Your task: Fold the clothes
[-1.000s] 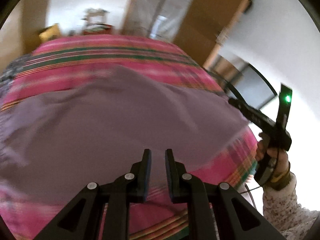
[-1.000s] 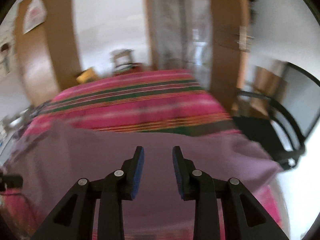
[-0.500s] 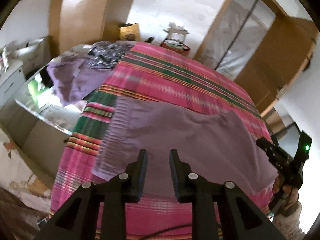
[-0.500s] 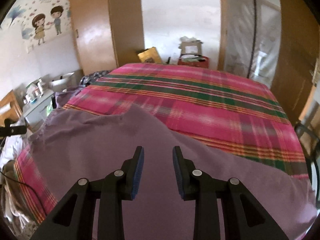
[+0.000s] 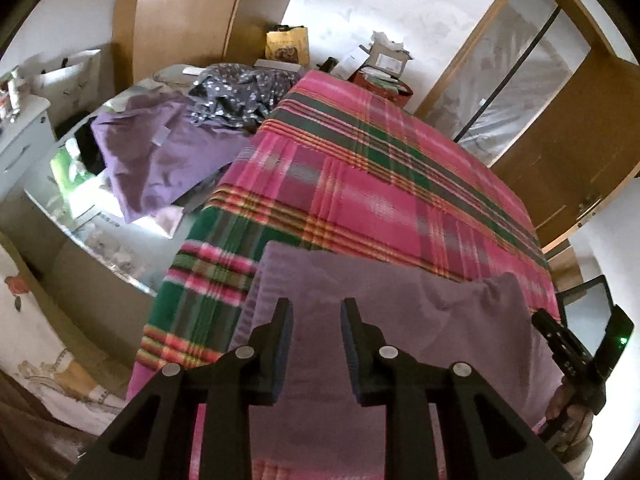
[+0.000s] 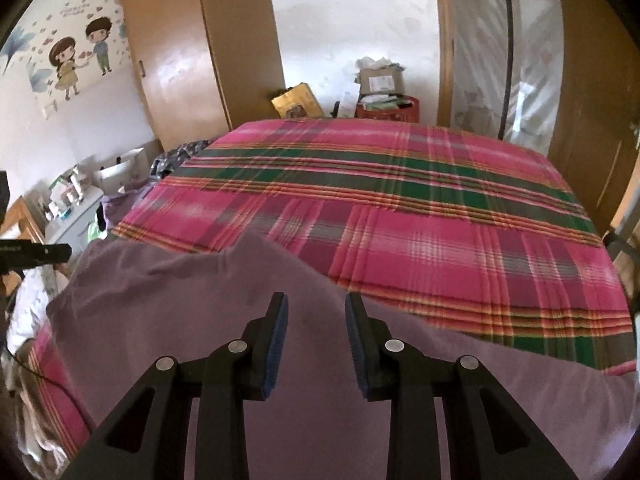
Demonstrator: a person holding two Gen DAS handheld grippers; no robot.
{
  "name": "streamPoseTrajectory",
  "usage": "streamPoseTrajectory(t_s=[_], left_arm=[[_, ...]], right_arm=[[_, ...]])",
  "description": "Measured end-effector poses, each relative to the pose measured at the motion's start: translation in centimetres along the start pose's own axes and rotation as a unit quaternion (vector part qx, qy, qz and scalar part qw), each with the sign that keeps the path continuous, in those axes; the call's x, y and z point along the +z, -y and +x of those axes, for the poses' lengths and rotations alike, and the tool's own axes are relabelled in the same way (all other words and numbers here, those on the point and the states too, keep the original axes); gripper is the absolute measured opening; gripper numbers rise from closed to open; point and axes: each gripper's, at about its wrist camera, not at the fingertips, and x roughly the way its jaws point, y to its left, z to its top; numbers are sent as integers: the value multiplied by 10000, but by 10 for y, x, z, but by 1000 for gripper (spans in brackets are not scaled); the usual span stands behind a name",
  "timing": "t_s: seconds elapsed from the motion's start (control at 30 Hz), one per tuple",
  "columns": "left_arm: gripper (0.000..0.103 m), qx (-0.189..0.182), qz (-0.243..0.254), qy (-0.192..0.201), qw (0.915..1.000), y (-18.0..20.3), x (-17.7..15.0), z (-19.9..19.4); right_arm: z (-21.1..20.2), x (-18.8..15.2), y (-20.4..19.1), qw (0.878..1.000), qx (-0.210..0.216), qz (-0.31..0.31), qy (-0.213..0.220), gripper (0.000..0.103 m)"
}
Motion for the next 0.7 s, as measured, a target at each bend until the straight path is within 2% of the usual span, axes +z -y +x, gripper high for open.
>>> streamPoseTrajectory(t_s=[0.17, 0.23, 0.3, 0.33, 0.37, 0.5, 0.6, 0.7], left_arm=[[25, 188, -200, -209, 9994, -12, 10, 21], [25, -9, -305, -242, 9992, -19, 13, 26], [31, -271, -381, -254, 9986, -25, 16, 29], [37, -384, -452, -284, 9978, -29, 18, 31], [37, -474, -563, -336, 9967, -34, 20, 34], [37, -517, -835, -464, 9941, -46, 21, 45], [37, -692, -1024, -678, 9900, -51, 21, 54], [37, -804, -1145, -720, 9875, -54, 22, 59]], right_arm=[[17, 7, -1, 9997, 164, -20, -165, 31], [22, 8, -6, 9993, 268, -99, -227, 32], [28, 7, -9, 9990, 299, -170, -270, 39], [31, 7, -10, 9989, 326, -188, -290, 40], [33, 8, -11, 9987, 349, -187, -313, 41], [42, 10, -12, 9986, 383, -130, -345, 41], [46, 11, -11, 9985, 367, -115, -386, 41], [49, 12, -11, 9984, 388, -82, -413, 41]])
